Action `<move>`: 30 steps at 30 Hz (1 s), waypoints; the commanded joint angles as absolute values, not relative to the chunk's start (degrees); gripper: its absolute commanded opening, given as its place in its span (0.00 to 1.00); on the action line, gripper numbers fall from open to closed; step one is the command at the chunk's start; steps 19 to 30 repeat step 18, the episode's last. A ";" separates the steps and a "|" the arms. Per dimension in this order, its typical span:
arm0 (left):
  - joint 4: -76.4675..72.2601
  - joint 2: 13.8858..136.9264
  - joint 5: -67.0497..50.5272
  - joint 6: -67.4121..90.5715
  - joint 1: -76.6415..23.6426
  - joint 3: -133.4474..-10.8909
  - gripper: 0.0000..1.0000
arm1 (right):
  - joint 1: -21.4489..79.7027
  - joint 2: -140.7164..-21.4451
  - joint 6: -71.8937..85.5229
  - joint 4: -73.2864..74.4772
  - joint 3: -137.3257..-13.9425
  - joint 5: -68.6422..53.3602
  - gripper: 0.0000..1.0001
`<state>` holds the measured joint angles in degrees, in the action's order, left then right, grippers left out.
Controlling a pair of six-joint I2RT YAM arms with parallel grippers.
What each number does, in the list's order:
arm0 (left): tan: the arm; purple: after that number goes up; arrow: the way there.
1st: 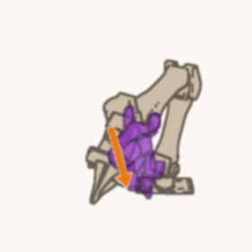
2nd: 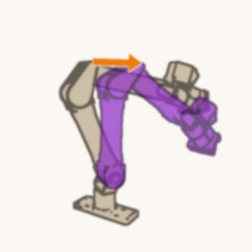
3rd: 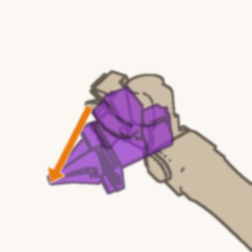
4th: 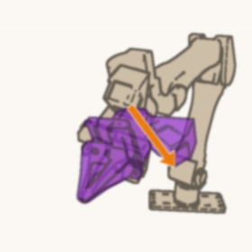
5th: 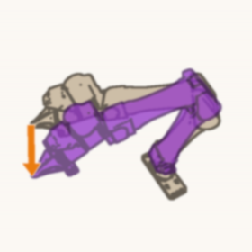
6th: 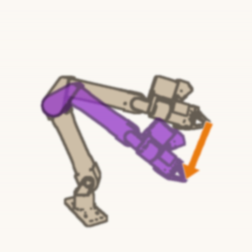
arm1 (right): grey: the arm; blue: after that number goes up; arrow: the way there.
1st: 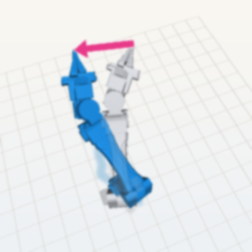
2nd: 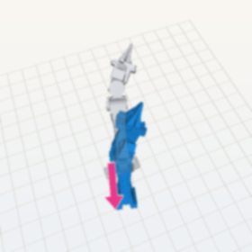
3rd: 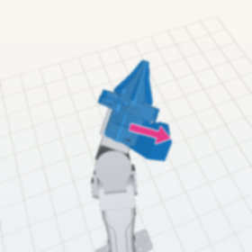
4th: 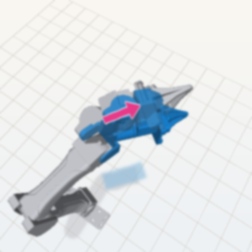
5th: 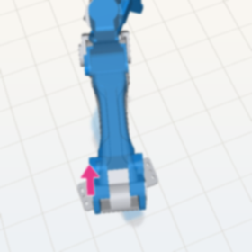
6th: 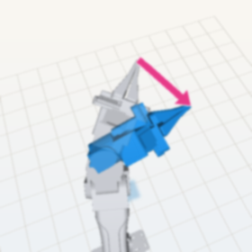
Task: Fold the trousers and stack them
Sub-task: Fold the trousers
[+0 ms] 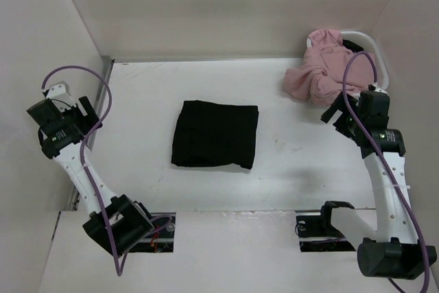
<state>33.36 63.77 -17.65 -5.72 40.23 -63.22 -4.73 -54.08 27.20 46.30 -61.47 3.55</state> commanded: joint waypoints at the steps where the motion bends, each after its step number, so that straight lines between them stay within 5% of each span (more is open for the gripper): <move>1: 33.31 61.44 -19.42 -5.97 40.12 -60.91 0.76 | -4.88 -53.35 27.42 46.23 -63.19 3.26 1.00; 30: 34.36 59.06 -17.58 -6.59 34.59 -60.03 0.76 | -5.23 -51.51 26.72 45.62 -61.44 1.84 1.00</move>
